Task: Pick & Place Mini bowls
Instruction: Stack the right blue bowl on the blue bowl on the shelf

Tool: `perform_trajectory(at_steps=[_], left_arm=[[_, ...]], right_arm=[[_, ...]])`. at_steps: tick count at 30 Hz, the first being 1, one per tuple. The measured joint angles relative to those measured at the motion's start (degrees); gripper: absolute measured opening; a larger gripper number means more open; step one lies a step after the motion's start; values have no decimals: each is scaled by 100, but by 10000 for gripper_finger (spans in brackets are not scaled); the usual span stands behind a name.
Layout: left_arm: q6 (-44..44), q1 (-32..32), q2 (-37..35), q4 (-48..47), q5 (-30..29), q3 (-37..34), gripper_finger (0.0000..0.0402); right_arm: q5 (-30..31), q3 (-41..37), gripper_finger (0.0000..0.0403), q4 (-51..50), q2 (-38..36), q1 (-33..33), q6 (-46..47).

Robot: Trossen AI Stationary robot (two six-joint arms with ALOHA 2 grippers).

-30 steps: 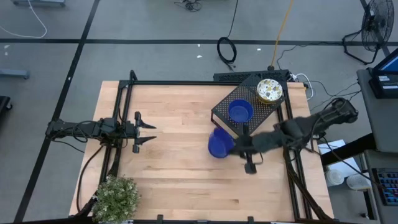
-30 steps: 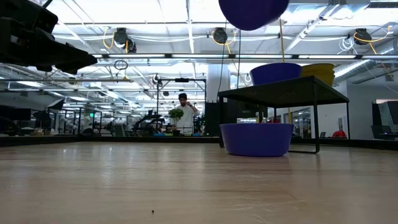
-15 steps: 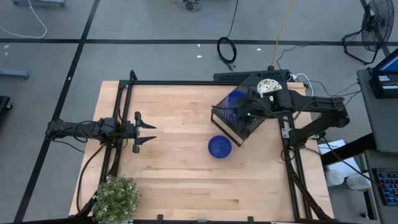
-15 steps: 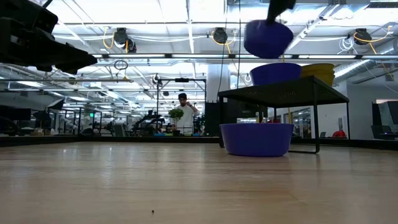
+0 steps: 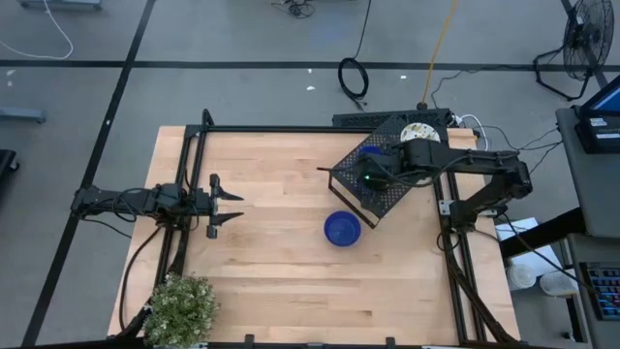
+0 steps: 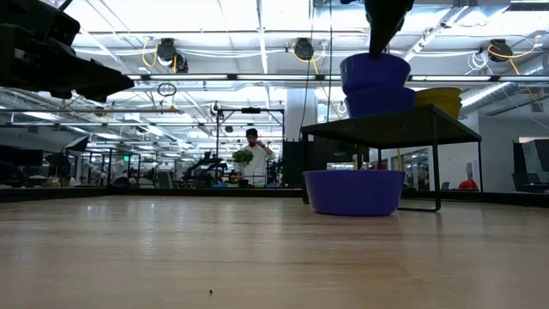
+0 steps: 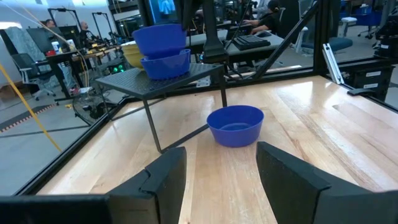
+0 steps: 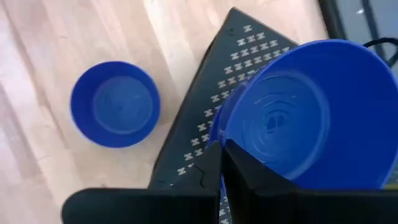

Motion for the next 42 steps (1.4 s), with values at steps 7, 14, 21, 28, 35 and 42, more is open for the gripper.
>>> perform_trajectory(at_steps=[7, 14, 21, 28, 35, 42], left_arm=[[2, 2, 0, -2, 0, 2, 198], [1, 2, 1, -2, 0, 2, 198], [2, 0, 1, -1, 0, 1, 198], [2, 1, 0, -1, 0, 1, 198], [0, 0, 0, 0, 0, 0, 198], [0, 2, 2, 0, 0, 2, 198]], right_arm=[[-22, -2, 0, -144, 54, 0, 138], [-17, -2, 0, -256, 55, 0, 343], [-11, -2, 1, -258, 55, 0, 345], [-4, -2, 27, -258, 55, 0, 448], [0, -2, 60, -256, 55, 0, 428], [230, -2, 61, -173, 55, 0, 225]])
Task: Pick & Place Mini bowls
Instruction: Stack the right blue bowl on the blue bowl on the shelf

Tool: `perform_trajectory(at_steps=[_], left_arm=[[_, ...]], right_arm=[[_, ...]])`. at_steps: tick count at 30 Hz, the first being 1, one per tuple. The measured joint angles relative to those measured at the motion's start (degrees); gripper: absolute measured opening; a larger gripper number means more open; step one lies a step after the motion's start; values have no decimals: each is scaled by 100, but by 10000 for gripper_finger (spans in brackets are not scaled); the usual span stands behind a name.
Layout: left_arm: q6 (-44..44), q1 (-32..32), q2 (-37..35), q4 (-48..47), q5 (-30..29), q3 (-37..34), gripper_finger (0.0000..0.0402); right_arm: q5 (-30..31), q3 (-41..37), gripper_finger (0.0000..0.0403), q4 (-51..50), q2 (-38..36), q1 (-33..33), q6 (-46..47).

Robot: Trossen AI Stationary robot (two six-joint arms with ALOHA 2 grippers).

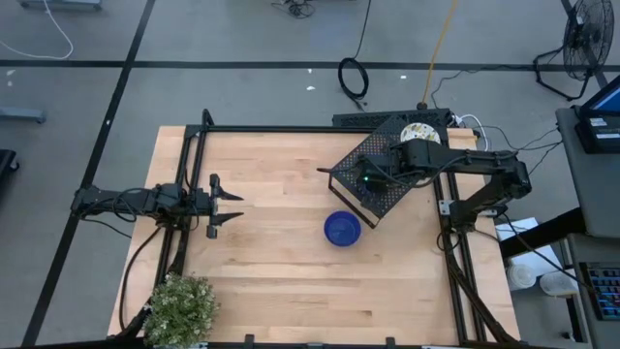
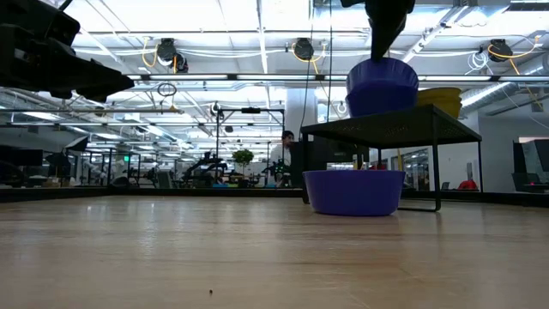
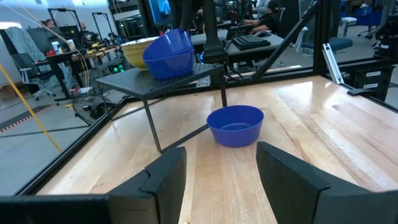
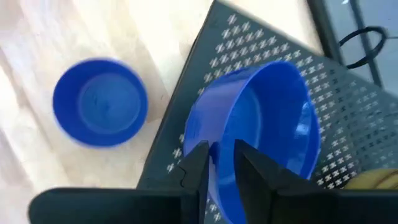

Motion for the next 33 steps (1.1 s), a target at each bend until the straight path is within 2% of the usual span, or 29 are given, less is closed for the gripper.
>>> perform_trajectory(at_steps=[9, 12, 16, 22, 24, 33], left_arm=[[2, 0, -2, 0, 0, 0, 198], [2, 0, -2, -1, 0, 0, 198], [2, -1, -1, -1, 0, -2, 198], [0, -2, -1, -1, 0, 0, 198], [2, 0, 0, 0, 0, 0, 198], [2, -2, -2, 0, 0, -1, 198]], right_arm=[[1129, 0, 17, 128, -44, 91, 39], [1152, 0, 3, 177, -44, 183, -119], [1216, 0, 5, 369, -44, 296, -339], [2497, 0, 1, 167, -44, 589, -209], [2720, -2, 1, 104, -44, 650, -76], [2604, -683, 1, -28, -40, 686, 201]])
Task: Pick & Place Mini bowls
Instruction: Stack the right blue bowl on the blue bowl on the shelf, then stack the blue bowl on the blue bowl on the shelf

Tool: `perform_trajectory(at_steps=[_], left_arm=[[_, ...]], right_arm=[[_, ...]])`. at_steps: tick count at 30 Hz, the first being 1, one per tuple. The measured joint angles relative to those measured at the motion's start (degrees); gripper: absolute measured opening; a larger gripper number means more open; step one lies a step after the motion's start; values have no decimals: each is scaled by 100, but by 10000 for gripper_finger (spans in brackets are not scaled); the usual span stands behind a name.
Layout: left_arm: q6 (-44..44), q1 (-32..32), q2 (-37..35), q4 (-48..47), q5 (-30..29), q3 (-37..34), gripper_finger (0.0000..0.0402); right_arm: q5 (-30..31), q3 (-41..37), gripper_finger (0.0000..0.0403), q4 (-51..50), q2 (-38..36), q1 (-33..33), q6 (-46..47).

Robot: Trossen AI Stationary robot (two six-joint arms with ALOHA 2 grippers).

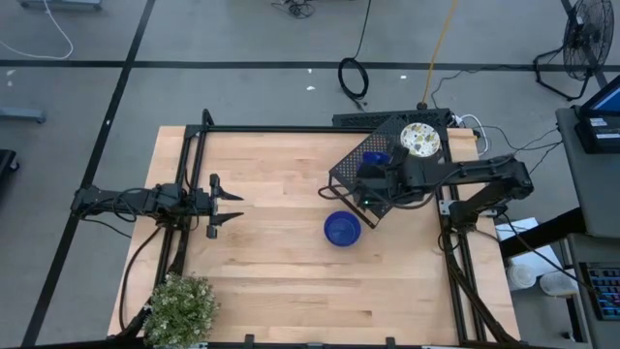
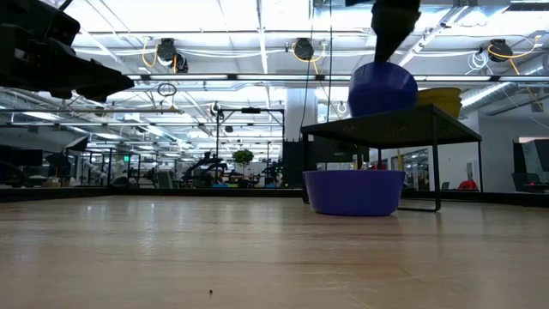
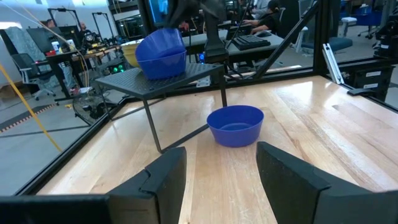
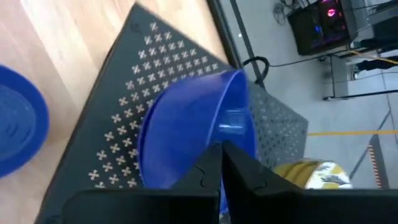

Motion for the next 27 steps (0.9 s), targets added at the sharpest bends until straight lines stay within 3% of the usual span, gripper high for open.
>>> perform_trajectory(at_steps=[14, 20, 27], left_arm=[[-1, 1, 1, -1, 0, 0, 198], [0, 0, 0, 0, 0, 1, 198], [0, 2, 0, 0, 0, -1, 198]], right_arm=[[-178, -252, 0, 173, 3, -7, 32], [-871, -250, 0, 499, 3, -7, -125], [-141, -224, 0, 830, -268, -4, -256]])
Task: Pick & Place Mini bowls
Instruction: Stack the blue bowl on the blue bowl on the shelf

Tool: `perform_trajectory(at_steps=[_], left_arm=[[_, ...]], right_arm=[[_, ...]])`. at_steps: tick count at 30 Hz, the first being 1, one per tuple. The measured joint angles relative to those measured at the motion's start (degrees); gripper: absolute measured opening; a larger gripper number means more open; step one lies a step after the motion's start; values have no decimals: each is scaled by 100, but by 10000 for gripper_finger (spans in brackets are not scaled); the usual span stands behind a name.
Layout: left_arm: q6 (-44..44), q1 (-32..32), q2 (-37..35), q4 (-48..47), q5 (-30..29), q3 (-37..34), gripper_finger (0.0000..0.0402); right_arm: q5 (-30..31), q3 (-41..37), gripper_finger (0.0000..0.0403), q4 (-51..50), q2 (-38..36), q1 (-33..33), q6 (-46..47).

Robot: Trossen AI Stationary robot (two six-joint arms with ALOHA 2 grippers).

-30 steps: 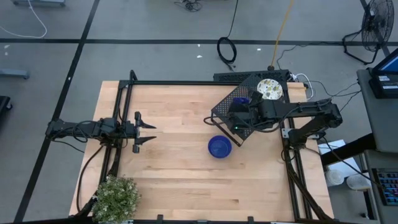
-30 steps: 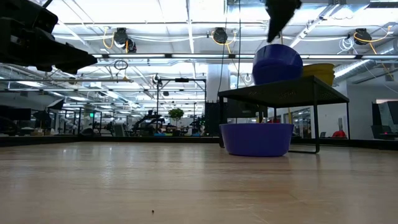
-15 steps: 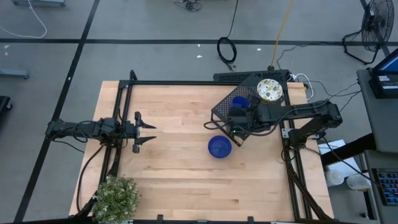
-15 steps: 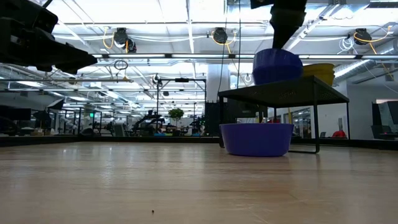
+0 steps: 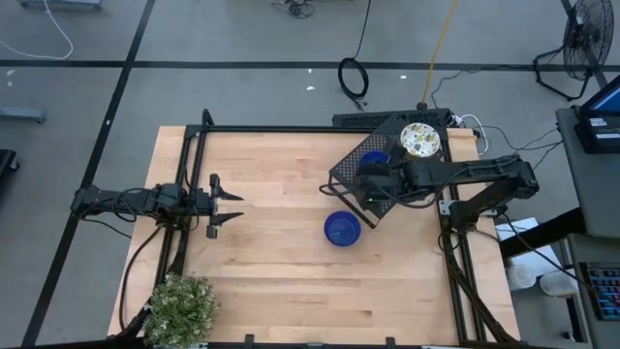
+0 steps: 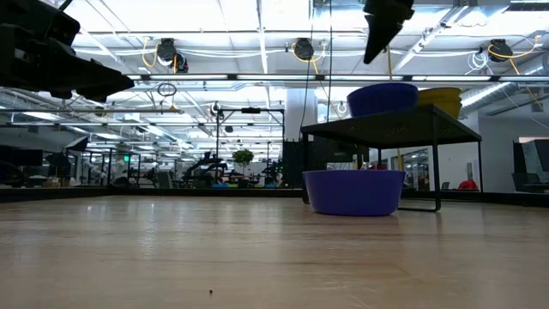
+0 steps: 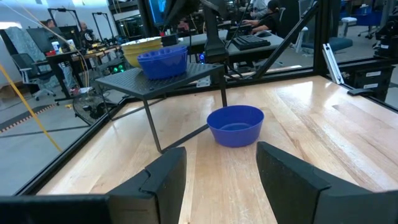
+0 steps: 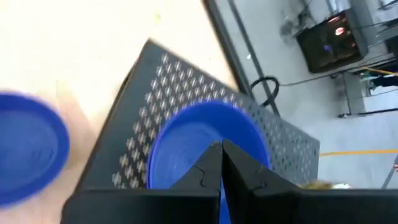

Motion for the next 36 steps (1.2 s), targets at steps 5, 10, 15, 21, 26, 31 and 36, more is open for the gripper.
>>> perform_trajectory(at_steps=[5, 10, 15, 21, 26, 31, 36], left_arm=[[-2, -2, 2, 0, 0, 1, 198], [0, 0, 0, 0, 0, 2, 198], [0, -2, 1, 0, 0, 1, 198], [0, 0, 0, 0, 0, 2, 198], [-1, -2, 0, 0, 0, 2, 198], [0, -2, 2, 0, 0, 2, 198], [-1, 0, 1, -1, 0, 0, 198]], right_arm=[[-222, 0, 0, 534, -11, 2, -84], [-1625, 0, 0, 1181, -11, 2, -454], [-2555, 0, 0, 1864, -11, 64, -649], [-2992, -225, 0, 2922, -16, 304, -650], [-4111, -806, 2, 4459, -9, 492, -657], [-5126, -1377, 46, 5729, -9, 736, -928], [-4749, -1423, 144, 5734, -9, 1169, -1142]])
